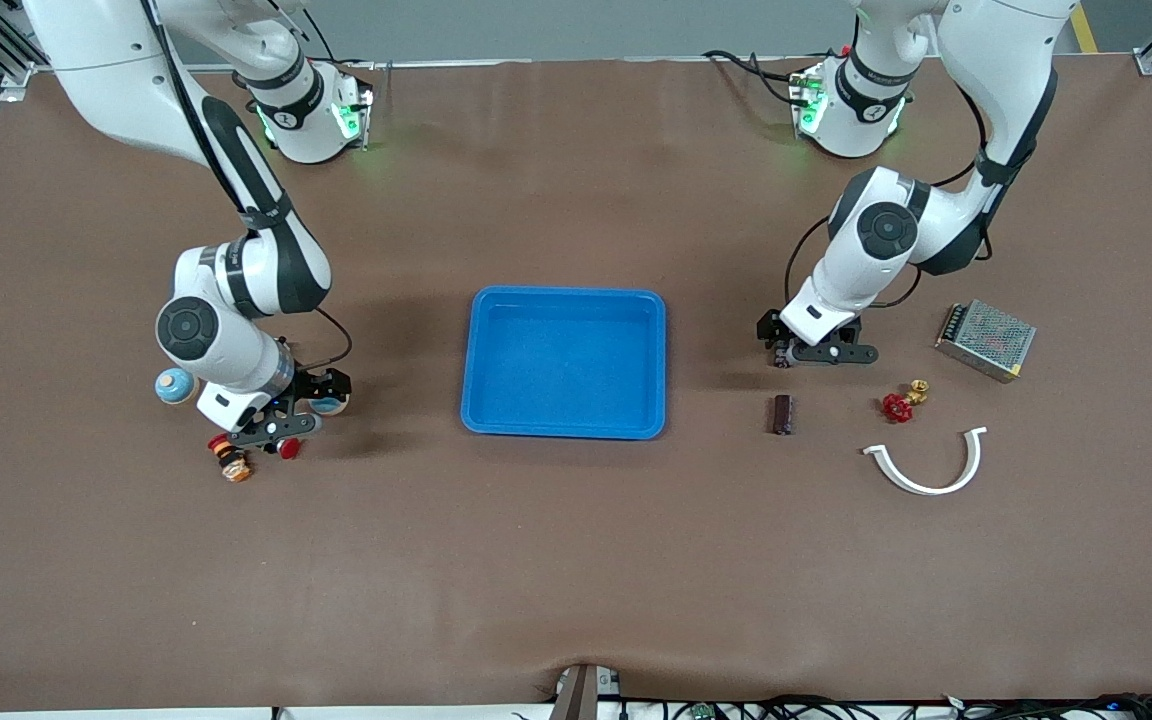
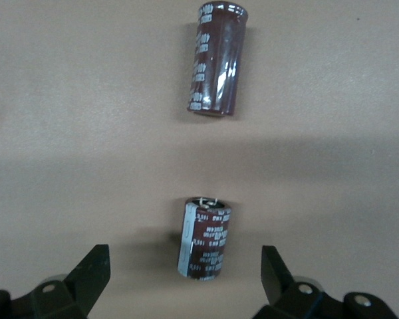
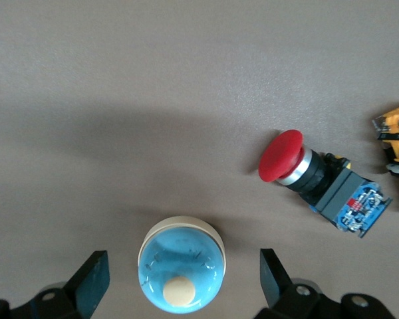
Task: Place electrolytic capacitor and blue bell in tray
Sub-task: 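Close the right gripper on the bell while the left gripper grips the capacitor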
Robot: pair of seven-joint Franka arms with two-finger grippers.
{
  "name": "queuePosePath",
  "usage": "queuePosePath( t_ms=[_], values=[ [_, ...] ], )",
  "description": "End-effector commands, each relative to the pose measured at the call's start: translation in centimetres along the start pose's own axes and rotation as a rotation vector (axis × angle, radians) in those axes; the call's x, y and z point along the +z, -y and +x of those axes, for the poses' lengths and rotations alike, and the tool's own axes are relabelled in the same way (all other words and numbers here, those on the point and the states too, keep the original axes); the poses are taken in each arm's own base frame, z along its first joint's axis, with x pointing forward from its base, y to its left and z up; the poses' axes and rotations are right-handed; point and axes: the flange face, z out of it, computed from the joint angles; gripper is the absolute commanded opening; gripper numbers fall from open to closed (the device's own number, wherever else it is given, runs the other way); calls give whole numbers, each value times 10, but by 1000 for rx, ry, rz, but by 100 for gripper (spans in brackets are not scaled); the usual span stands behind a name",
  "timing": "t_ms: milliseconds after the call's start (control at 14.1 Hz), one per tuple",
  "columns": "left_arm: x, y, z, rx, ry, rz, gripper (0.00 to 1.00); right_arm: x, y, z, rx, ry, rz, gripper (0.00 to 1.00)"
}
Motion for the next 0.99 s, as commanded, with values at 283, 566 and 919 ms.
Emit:
queuePosePath(
  t_ms=[283,566,919],
  values=[
    [9,-7,4,33,-8,11,100,14,-3,-3,-10,13,0,100],
    [18,-9,7,27,-17,40,100,24,-3,-5,-10,25,0,100],
    [20,-11,10,1,-22,42,85,33,-3,-10,-10,8,-1,100]
  ],
)
